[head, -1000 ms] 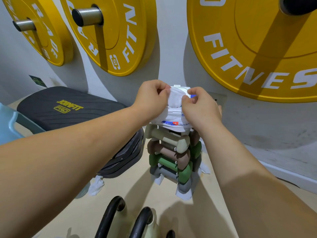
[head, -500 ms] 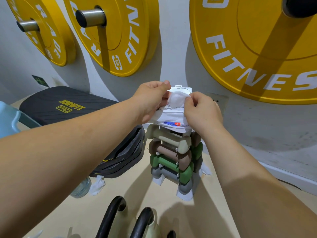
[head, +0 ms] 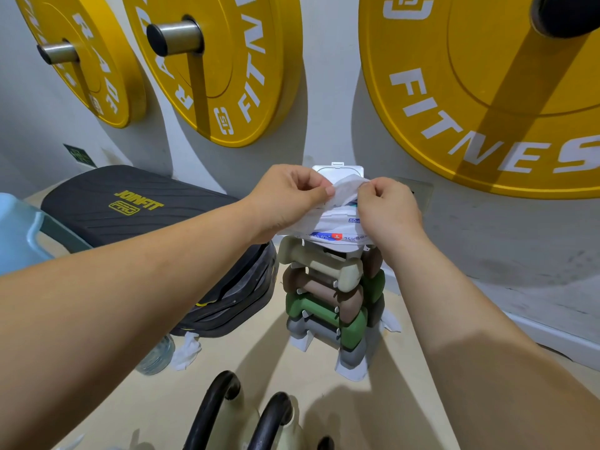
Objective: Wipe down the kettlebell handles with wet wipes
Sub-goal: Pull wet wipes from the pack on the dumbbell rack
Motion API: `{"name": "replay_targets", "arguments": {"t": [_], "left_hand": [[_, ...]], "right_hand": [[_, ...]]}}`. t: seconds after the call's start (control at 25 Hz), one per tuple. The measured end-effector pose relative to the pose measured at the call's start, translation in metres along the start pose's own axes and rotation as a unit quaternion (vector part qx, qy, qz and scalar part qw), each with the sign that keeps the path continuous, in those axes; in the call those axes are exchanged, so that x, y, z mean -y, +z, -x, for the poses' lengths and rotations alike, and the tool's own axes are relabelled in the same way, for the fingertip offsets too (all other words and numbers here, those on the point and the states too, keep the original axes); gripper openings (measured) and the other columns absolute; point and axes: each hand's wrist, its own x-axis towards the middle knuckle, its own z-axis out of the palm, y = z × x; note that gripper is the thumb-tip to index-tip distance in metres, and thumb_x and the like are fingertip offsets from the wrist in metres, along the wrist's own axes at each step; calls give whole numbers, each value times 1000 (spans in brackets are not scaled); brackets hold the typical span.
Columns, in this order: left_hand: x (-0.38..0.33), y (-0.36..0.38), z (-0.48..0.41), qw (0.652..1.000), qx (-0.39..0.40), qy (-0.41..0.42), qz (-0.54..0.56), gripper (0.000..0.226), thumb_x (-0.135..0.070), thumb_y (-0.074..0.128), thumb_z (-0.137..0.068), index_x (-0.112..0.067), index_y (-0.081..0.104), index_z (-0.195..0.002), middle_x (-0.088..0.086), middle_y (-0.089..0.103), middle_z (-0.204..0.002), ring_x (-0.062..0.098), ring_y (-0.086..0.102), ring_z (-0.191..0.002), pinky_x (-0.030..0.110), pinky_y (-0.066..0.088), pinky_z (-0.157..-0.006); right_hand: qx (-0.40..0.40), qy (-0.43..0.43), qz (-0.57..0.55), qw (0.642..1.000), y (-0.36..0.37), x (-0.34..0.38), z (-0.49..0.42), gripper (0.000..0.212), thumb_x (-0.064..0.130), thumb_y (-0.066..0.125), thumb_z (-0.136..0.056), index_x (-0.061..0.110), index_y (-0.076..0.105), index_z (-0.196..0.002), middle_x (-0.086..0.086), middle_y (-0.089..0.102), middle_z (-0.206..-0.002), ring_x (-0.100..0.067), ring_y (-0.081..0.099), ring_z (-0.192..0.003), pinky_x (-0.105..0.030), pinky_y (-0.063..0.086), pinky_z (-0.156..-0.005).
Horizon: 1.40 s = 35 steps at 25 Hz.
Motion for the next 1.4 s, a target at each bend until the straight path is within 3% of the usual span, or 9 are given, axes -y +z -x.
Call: {"name": "replay_targets", "arguments": {"t": [0.08, 0.24, 0.44, 0.64, 0.76, 0.92, 1.08, 1.2, 1.4], "left_hand": [[3, 1, -1, 1000, -5, 13, 16, 11, -17, 71, -95, -8, 76, -94, 6, 75, -85, 9, 63, -74, 18, 53, -69], [-9, 4, -8, 990, -18, -11, 137, 12, -17, 63, -100, -15, 69, -89, 7, 70, -93, 19, 64, -89, 46, 57, -96], [-38, 0, -19, 978, -62, -66, 190, 11, -24, 57, -103, -18, 65, -98, 9, 65, -106, 26, 62, -102, 61, 57, -87], [-45, -1, -24, 987, -148, 57, -1, 11, -20, 57, -103, -14, 66, -101, 4, 71, -90, 9, 68, -77, 32, 63, -75], [-51, -2, -23, 990, -124, 67, -23, 14, -17, 58, -103, -7, 67, -102, 13, 73, -89, 10, 66, -71, 25, 60, -67], [-47, -4, -20, 989, -134, 60, -1, 12, -16, 56, -102, -11, 65, -96, 17, 74, -92, 19, 70, -76, 40, 64, -78], [-67, -2, -23, 981, -180, 54, 53, 13, -17, 50, -104, -11, 61, -101, 16, 69, -93, 24, 69, -77, 41, 64, -71], [-93, -11, -33, 961, -259, 42, 85, 15, -25, 46, -106, -18, 59, -105, 3, 63, -90, 15, 57, -74, 28, 51, -57], [-73, -11, -11, 975, -207, -15, 81, 23, -26, 44, -108, -8, 58, -105, 7, 50, -71, 13, 48, -49, 20, 39, -41]], "right_hand": [[-3, -3, 10, 1000, 0, 2, 1, 26, 32, 39, -97, 21, 59, -84, 0, 62, -77, -26, 60, -80, -33, 45, -62], [22, -53, 68, 996, 1, 6, 2, 42, 45, 45, -88, 46, 49, -130, 7, 71, -102, -28, 61, -107, -48, 50, -96], [12, -49, 90, 995, -1, 13, 2, 33, 49, 50, -93, 38, 58, -123, 9, 72, -104, -25, 63, -109, -56, 37, -112], [-110, -146, 74, 980, 6, 18, 15, 28, 37, 64, -87, 27, 59, -114, 3, 57, -113, -23, 55, -110, -45, 50, -94], [-70, -214, 83, 971, 15, 17, 20, 34, 32, 66, -88, 36, 60, -121, 4, 49, -106, -20, 50, -108, -40, 51, -79], [-55, -173, 96, 979, 19, 12, 16, 19, 43, 63, -92, 36, 70, -108, 4, 46, -103, -20, 48, -107, -37, 48, -79], [-53, -150, 163, 974, 20, 9, 13, 20, 40, 56, -96, 27, 72, -95, 1, 48, -104, -25, 46, -108, -35, 42, -85], [-27, -131, 194, 972, 21, 5, 15, 27, 39, 51, -96, 26, 74, -99, -1, 56, -108, -27, 46, -114, -38, 40, -95], [10, -115, 194, 974, 12, 7, 10, 45, 51, 54, -92, 31, 63, -130, -2, 57, -130, -28, 45, -128, -40, 41, -105]]}}
